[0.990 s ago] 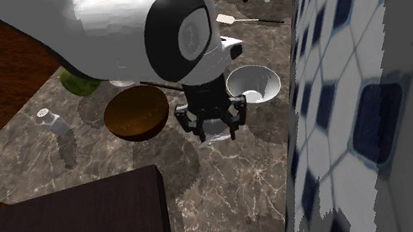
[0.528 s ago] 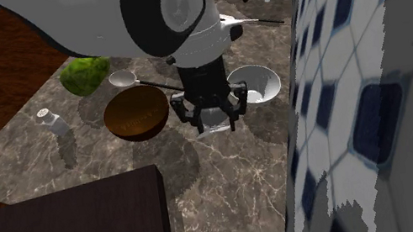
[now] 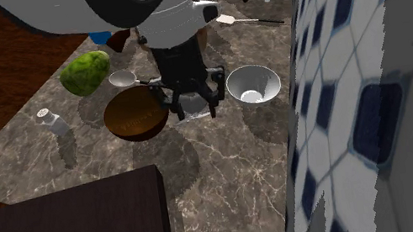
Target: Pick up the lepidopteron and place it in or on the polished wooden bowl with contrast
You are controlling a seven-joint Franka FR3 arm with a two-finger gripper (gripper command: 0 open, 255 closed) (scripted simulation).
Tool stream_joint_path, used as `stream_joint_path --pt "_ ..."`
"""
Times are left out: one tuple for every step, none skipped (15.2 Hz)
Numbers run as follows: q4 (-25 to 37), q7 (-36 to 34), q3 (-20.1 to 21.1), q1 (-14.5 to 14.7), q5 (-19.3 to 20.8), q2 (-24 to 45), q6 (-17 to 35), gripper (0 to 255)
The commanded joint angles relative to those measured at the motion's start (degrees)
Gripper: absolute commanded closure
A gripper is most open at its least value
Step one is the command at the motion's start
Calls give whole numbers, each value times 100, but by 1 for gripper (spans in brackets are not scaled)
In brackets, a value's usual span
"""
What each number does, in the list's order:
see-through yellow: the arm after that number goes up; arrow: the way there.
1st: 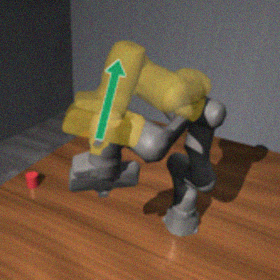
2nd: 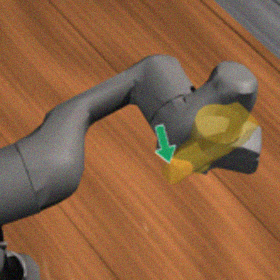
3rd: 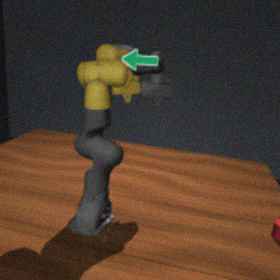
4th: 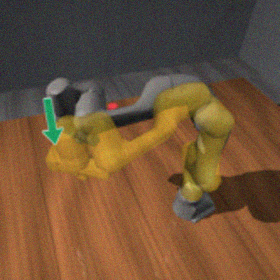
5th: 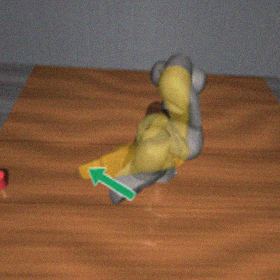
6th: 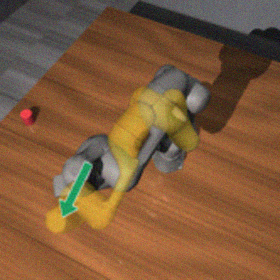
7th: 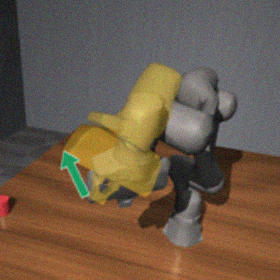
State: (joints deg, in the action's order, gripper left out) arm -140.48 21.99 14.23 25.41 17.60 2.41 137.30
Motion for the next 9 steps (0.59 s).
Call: stream_joint_path --pt "16 -276 146 157 -36 20 -53 255" --pt "12 -415 225 240 -64 14 -83 255" --pt "15 -554 306 322 -91 14 -115 255" --pt "25 -694 384 406 -117 19 -147 255" --pt "42 -834 464 489 -141 30 -182 255" --pt "66 -976 543 572 -163 47 -217 255" --pt "97 -1119 620 657 -183 70 -254 255" --pt "135 -1262 695 742 -200 99 -293 255" --pt "180 -1407 769 827 -214 134 -333 255"
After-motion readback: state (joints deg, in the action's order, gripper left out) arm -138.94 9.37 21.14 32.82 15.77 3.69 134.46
